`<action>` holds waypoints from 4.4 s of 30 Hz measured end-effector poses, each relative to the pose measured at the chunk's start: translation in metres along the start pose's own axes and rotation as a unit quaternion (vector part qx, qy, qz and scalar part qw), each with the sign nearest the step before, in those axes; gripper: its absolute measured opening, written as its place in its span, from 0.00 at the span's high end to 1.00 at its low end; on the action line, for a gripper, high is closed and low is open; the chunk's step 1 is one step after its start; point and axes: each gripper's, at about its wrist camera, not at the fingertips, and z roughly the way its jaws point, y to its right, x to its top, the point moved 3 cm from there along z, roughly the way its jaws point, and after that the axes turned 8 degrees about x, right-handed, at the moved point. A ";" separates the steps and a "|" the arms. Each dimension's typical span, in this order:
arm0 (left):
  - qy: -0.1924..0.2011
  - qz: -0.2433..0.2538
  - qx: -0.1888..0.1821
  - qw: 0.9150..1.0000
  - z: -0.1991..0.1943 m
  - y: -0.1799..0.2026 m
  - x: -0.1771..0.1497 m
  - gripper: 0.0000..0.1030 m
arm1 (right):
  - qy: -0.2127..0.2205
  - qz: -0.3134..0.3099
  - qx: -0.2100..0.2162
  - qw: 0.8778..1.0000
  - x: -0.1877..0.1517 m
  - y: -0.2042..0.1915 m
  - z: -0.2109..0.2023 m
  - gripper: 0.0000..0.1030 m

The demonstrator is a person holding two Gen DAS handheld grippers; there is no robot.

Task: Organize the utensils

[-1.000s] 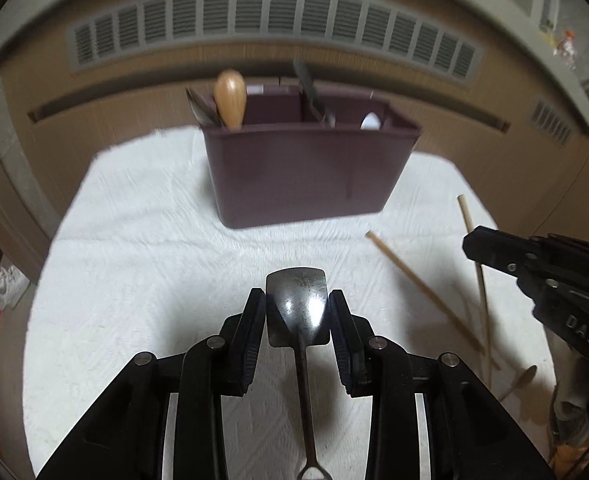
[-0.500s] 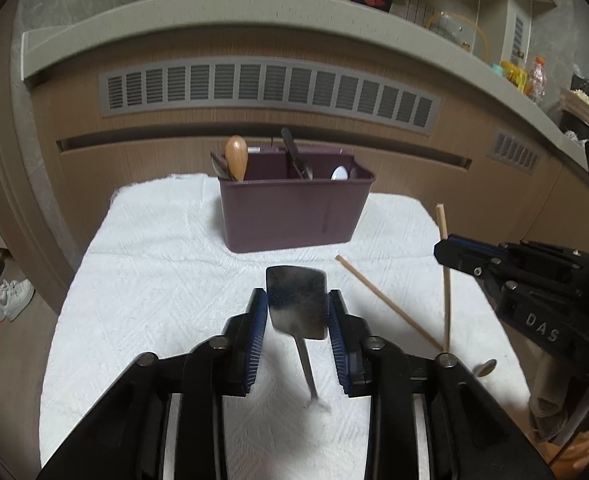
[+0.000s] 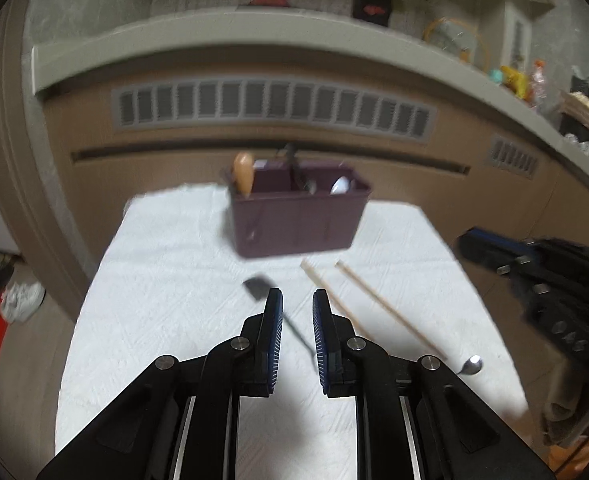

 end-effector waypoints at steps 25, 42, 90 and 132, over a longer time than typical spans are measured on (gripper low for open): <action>-0.126 -0.031 0.043 0.991 0.118 -0.015 -0.042 0.65 | -0.102 0.028 0.009 0.994 -0.042 0.027 0.094 0.94; -0.144 -0.065 0.037 0.987 0.163 -0.015 -0.019 0.57 | -0.129 0.039 0.027 0.990 -0.060 0.040 0.128 0.94; -0.022 -0.061 -0.021 0.998 0.069 -0.061 -0.023 0.68 | -0.244 -0.025 0.013 0.969 -0.024 0.001 0.237 0.94; -0.168 -0.072 0.087 0.979 0.159 -0.087 -0.030 0.53 | -0.086 0.008 0.063 0.994 -0.003 0.023 0.088 0.94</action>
